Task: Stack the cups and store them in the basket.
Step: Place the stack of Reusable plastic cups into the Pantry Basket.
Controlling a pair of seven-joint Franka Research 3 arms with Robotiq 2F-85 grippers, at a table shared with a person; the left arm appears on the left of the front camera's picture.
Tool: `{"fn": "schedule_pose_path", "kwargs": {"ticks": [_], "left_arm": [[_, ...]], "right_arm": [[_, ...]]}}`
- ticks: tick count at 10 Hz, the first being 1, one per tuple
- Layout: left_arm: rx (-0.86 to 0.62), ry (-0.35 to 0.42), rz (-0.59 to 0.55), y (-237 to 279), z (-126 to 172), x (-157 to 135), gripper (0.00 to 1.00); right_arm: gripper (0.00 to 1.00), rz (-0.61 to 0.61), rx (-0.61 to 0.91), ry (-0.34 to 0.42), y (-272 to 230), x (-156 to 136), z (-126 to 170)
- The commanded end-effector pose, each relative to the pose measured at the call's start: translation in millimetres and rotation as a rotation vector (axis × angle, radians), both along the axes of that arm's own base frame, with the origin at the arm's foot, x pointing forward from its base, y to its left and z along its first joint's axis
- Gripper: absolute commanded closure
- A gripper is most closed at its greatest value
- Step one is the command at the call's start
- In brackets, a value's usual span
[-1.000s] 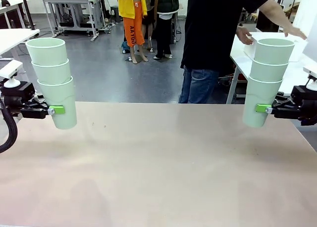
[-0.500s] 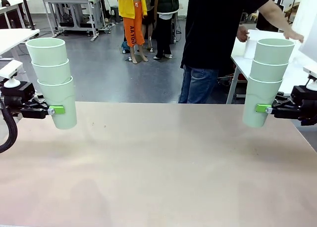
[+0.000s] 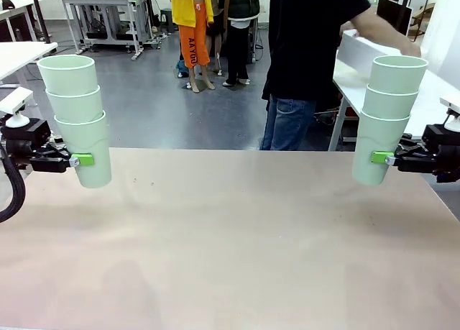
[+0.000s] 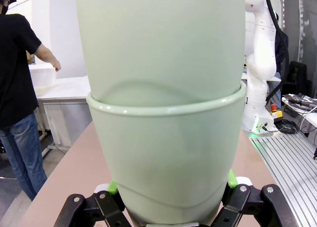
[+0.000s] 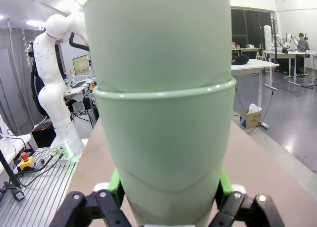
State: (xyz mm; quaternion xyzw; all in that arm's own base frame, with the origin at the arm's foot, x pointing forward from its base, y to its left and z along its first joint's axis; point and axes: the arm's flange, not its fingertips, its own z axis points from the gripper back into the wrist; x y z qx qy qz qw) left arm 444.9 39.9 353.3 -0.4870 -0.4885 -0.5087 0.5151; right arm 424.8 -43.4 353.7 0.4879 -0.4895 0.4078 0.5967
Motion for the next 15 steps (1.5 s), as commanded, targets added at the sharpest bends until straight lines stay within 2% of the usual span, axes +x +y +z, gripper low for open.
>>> {"fn": "schedule_pose_path", "kwargs": {"ticks": [1, 15], "left_arm": [[-0.005, -0.012, 0.000, -0.2, 4.8, -1.0, 0.15], [-0.005, -0.012, 0.000, -0.2, 4.8, -1.0, 0.15]], "right_arm": [[0.14, 0.004, -0.004, -0.010, 0.9, 2.4, 4.8], [0.14, 0.004, -0.004, -0.010, 0.9, 2.4, 4.8]]}}
